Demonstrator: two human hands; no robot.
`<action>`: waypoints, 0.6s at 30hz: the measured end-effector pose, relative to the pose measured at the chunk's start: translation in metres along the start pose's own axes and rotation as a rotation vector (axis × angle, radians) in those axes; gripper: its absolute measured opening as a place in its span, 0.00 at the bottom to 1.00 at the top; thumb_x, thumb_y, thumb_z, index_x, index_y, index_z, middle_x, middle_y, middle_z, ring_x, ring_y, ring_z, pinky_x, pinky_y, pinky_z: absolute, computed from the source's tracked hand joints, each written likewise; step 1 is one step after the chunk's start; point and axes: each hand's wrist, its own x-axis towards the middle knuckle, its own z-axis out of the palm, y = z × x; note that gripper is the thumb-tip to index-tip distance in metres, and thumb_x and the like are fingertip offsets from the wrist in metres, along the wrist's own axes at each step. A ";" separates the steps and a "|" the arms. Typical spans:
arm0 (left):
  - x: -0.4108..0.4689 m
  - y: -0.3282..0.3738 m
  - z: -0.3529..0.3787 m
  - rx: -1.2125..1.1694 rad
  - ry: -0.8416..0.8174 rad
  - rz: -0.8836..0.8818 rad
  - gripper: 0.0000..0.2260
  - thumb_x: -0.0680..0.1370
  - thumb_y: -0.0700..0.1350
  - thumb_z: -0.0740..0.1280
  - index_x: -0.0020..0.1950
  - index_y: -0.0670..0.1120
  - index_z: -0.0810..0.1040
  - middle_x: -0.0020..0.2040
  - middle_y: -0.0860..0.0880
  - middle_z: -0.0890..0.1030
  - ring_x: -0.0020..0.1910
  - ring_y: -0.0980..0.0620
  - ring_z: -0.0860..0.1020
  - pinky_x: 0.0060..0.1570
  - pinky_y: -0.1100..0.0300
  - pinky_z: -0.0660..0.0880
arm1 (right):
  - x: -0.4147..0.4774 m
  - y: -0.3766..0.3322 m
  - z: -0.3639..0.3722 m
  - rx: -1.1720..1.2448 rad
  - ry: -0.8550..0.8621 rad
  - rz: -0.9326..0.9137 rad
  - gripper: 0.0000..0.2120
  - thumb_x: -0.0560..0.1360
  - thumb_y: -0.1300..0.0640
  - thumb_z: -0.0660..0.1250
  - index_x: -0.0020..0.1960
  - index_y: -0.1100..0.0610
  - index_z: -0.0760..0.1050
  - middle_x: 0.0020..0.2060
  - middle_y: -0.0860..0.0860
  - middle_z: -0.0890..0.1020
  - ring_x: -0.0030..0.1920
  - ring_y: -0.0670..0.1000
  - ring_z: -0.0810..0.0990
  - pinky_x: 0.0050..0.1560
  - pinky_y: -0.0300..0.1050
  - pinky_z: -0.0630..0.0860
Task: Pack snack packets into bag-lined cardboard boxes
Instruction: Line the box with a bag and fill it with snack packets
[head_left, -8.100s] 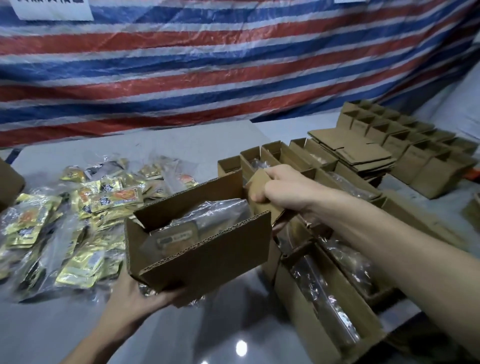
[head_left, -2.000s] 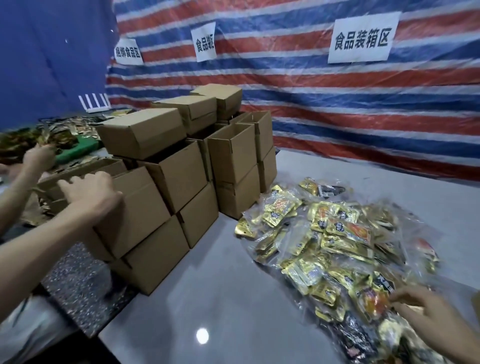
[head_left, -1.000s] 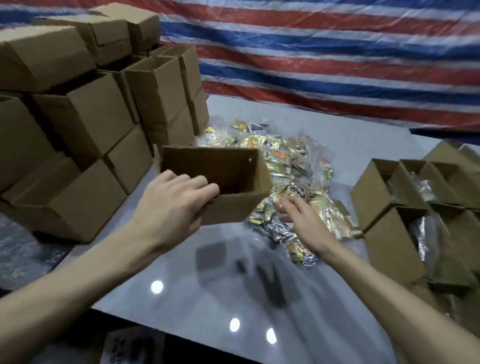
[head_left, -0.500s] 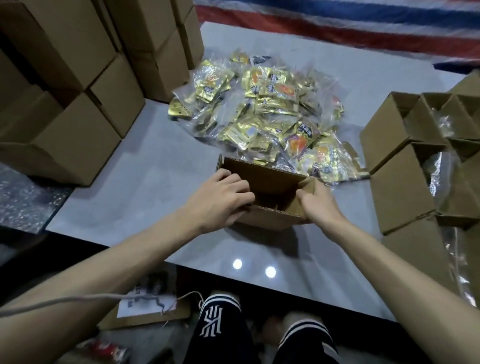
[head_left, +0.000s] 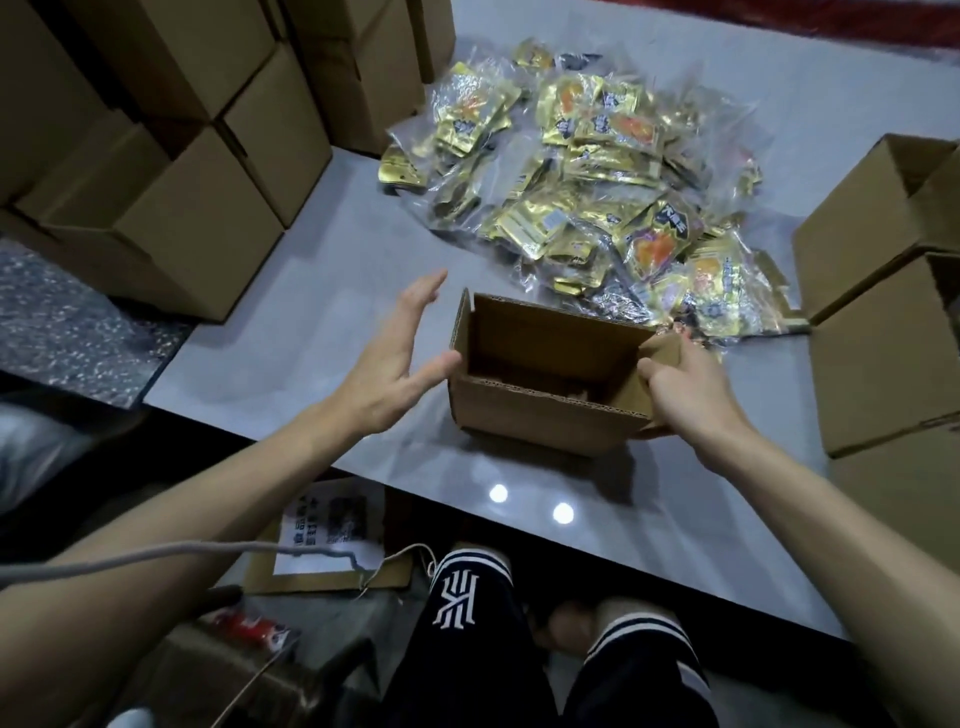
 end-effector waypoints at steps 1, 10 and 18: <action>-0.003 -0.006 0.002 -0.060 -0.067 -0.030 0.42 0.76 0.70 0.61 0.81 0.50 0.52 0.80 0.53 0.59 0.78 0.55 0.61 0.76 0.47 0.61 | 0.000 0.000 0.001 0.028 -0.004 0.013 0.09 0.80 0.61 0.60 0.52 0.48 0.73 0.49 0.53 0.75 0.43 0.57 0.80 0.32 0.59 0.83; -0.012 -0.059 0.052 -0.185 -0.268 -0.169 0.42 0.62 0.64 0.82 0.71 0.47 0.74 0.64 0.55 0.79 0.66 0.57 0.76 0.68 0.52 0.72 | -0.001 0.005 0.007 0.033 -0.049 -0.005 0.09 0.76 0.61 0.61 0.49 0.48 0.74 0.46 0.53 0.79 0.50 0.60 0.81 0.46 0.65 0.82; -0.017 -0.079 0.079 -0.036 -0.119 -0.055 0.27 0.64 0.72 0.74 0.54 0.56 0.81 0.53 0.60 0.82 0.56 0.63 0.78 0.57 0.61 0.74 | -0.006 0.017 -0.001 -0.005 -0.094 -0.047 0.09 0.76 0.60 0.66 0.49 0.46 0.76 0.46 0.46 0.80 0.49 0.51 0.79 0.46 0.47 0.74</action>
